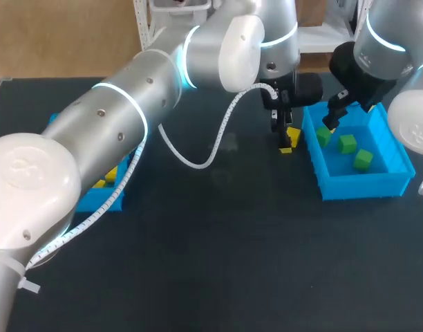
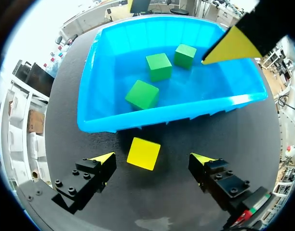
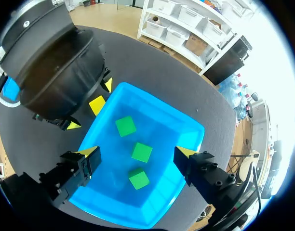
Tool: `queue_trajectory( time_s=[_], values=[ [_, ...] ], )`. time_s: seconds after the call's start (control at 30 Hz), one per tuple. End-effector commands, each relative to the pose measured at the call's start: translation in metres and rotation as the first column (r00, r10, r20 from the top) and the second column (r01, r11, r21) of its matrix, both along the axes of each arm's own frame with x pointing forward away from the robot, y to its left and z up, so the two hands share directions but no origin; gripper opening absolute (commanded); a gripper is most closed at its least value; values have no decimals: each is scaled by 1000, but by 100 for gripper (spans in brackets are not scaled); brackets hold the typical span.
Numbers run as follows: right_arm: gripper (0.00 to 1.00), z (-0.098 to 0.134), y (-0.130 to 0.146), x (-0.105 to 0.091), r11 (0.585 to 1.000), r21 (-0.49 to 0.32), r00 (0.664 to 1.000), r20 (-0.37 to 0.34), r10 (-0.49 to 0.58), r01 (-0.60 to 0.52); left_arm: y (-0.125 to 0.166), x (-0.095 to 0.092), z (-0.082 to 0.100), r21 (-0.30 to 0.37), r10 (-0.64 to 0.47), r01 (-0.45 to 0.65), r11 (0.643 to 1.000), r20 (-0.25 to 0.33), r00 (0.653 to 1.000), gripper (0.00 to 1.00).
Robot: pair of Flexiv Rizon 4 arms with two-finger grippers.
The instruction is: Put the green cubes in the right bin and the yellow cubes in the left bin.
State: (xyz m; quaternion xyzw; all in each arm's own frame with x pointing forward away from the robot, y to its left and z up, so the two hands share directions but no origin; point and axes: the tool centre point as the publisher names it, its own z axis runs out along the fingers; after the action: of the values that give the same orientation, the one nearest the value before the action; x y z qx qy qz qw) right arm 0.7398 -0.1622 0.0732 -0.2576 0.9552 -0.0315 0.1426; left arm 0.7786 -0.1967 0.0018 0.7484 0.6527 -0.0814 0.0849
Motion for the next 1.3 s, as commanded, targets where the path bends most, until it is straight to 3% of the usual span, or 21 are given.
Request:
queue_trajectory(
  time_s=[0.03, 0.6, 0.63, 0.67, 0.7, 0.73, 0.77, 0.8, 1.3],
  values=[
    [100, 0, 0, -1, 1000, 0, 1000, 4, -1, 1, -1, 9, -4, 2, -2, 2, 1000, -8, 1000, 100],
    [100, 0, 0, -1, 1000, 0, 1000, 4, -1, 1, -6, 18, -12, -8, 8, -8, 1000, 10, 1000, 100],
    [100, 0, 0, -1, 1000, 0, 1000, 4, -1, 1, -6, 18, -13, -8, 9, -9, 1000, 12, 1000, 95],
    [100, 0, 0, -1, 1000, 0, 1000, 4, -1, 1, -6, 19, -13, -8, 11, -11, 1000, 13, 1000, 78],
    [100, 0, 0, -1, 1000, 0, 1000, 4, -1, 1, -6, 19, -14, -8, 12, -12, 1000, 13, 1000, 53],
    [100, 0, 0, -1, 1000, 0, 1000, 4, -1, 1, -6, 19, -14, -7, 13, -13, 1000, 14, 1000, 37],
    [100, 0, 0, -1, 1000, 0, 1000, 4, -1, 1, -5, 19, -15, -6, 14, -14, 1000, 15, 1000, 12],
    [100, 0, 0, -1, 1000, 0, 1000, 4, -1, 1, -5, 19, -15, -5, 15, -14, 1000, 16, 1000, 0],
    [100, 0, 0, -1, 1000, 0, 1000, 4, -1, 1, 0, 19, -11, -17, 49, -49, 999, 15, 999, 0]
  ],
)
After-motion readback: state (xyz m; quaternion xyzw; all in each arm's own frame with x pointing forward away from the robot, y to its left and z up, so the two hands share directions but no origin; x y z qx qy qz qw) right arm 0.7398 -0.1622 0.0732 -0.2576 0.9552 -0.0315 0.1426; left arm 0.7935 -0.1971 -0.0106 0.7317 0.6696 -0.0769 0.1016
